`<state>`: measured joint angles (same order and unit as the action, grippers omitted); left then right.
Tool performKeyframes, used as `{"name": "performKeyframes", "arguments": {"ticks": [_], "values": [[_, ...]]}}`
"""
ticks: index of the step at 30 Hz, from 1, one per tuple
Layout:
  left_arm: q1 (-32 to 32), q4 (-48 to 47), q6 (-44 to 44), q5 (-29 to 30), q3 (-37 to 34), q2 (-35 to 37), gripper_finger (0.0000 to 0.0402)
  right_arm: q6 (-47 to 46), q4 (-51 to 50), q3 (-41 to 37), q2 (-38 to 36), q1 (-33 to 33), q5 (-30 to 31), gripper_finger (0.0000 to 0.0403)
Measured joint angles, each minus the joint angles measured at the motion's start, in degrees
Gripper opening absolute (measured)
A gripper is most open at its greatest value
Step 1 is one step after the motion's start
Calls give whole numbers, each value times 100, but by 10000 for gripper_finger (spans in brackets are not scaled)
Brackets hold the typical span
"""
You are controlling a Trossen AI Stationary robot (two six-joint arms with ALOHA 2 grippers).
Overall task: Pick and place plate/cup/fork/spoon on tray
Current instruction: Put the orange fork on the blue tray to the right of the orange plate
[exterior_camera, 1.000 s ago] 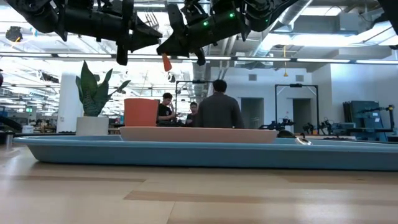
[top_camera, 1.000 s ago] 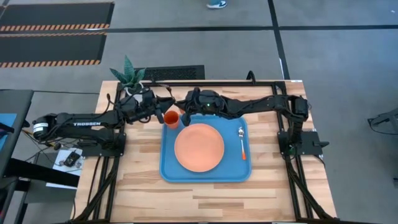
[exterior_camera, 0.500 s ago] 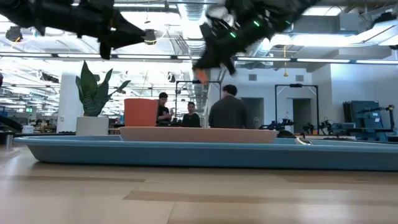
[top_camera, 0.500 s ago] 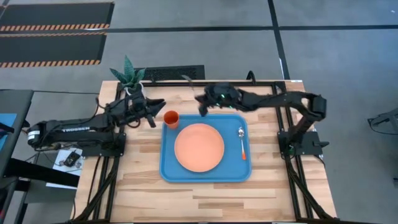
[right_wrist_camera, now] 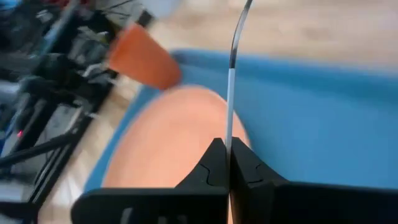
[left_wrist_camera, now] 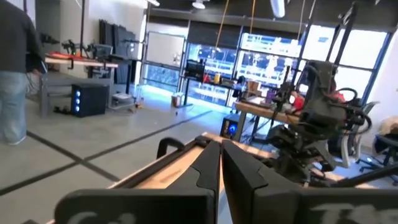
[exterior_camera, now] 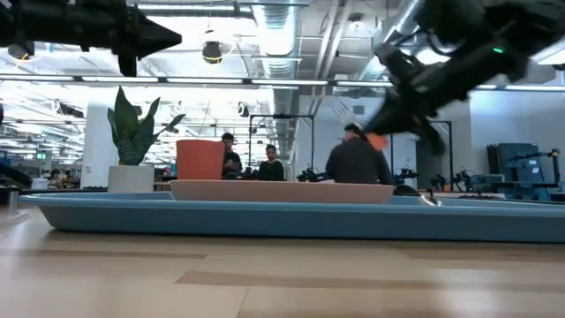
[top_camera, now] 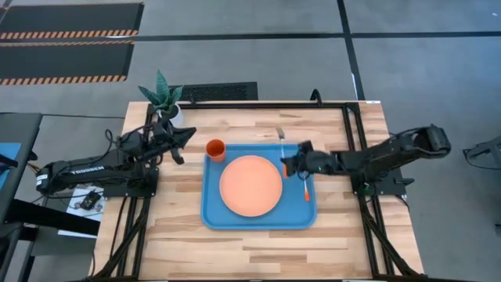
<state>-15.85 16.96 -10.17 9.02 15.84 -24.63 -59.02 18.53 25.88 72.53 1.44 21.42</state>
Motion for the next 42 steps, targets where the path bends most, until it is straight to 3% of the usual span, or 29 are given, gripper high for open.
{"name": "performKeyframes", "arguments": {"ticks": [8,14,25,31,42], "values": [[-3,-372,7,72,-4,3,1,-2807,-331,-728,-13,1360,845,3],[-3,-357,51,77,-4,5,0,-3934,-282,-875,127,1700,555,3],[-5,-383,55,232,-4,3,0,-4569,123,-875,703,1627,-197,4],[-5,-386,57,232,-4,3,0,-4579,203,-873,836,1603,-314,7],[-5,-432,45,232,-4,3,0,-4619,12,-875,841,1603,-519,51]]}}
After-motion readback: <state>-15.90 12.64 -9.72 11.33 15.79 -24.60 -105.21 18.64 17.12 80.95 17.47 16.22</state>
